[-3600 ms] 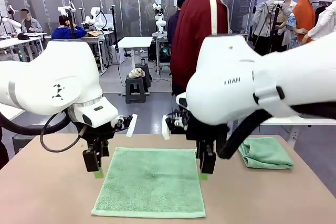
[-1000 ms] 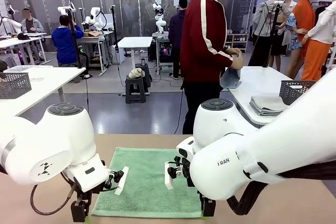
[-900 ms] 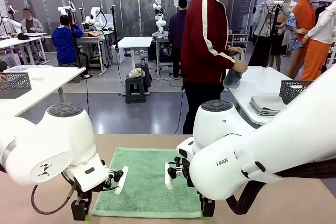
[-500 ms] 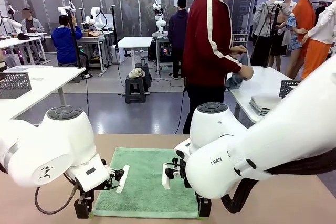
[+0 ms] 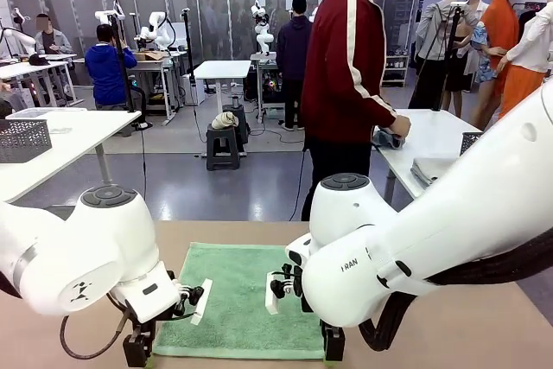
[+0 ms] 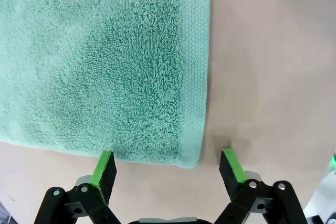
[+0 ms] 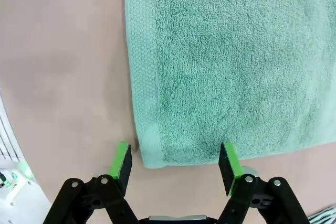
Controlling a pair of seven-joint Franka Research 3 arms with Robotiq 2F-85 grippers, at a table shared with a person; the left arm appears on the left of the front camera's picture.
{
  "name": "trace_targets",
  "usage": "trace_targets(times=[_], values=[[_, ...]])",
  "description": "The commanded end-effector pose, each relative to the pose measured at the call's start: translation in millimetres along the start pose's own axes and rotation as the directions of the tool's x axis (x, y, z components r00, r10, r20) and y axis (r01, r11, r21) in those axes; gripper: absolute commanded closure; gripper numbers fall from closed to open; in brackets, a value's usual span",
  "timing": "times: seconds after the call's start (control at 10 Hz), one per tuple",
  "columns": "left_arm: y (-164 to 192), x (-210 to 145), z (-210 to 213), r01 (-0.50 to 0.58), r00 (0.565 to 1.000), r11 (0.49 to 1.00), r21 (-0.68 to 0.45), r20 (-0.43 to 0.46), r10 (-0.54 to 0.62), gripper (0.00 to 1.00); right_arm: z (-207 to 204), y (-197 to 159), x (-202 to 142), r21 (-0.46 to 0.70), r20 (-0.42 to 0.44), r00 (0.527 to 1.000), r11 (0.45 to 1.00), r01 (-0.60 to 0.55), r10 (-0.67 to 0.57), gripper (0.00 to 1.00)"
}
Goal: Fold the towels and place them in the basket.
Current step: When a person lays out a Towel with hook on the table, fold it in half twice.
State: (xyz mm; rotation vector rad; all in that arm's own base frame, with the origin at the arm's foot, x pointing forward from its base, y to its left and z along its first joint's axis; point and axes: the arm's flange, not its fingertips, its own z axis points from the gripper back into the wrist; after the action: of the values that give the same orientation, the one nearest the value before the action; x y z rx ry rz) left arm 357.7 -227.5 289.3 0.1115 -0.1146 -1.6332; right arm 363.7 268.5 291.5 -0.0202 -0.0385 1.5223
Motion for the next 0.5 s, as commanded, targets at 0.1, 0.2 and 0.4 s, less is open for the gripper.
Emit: trace_targets(times=[0.1,0.2,0.4], values=[[4.8,-2.8,-4.9,0.009,0.999,1.0,-0.014,0.04,-0.008,0.0,-5.7,-3.6,2.3,0.0,0.007,1.0,1.0,0.009,-0.009,0.16],[5.7,-1.3,-4.5,0.007,0.999,1.0,-0.012,0.035,-0.007,0.2,-5.4,-3.9,2.1,0.0,0.007,1.0,1.0,0.012,-0.012,0.36],[6.8,-1.6,-2.6,0.005,0.999,1.0,-0.014,0.035,-0.004,0.39,-5.3,-4.6,1.3,0.003,0.007,1.0,1.0,0.014,-0.014,0.56]])
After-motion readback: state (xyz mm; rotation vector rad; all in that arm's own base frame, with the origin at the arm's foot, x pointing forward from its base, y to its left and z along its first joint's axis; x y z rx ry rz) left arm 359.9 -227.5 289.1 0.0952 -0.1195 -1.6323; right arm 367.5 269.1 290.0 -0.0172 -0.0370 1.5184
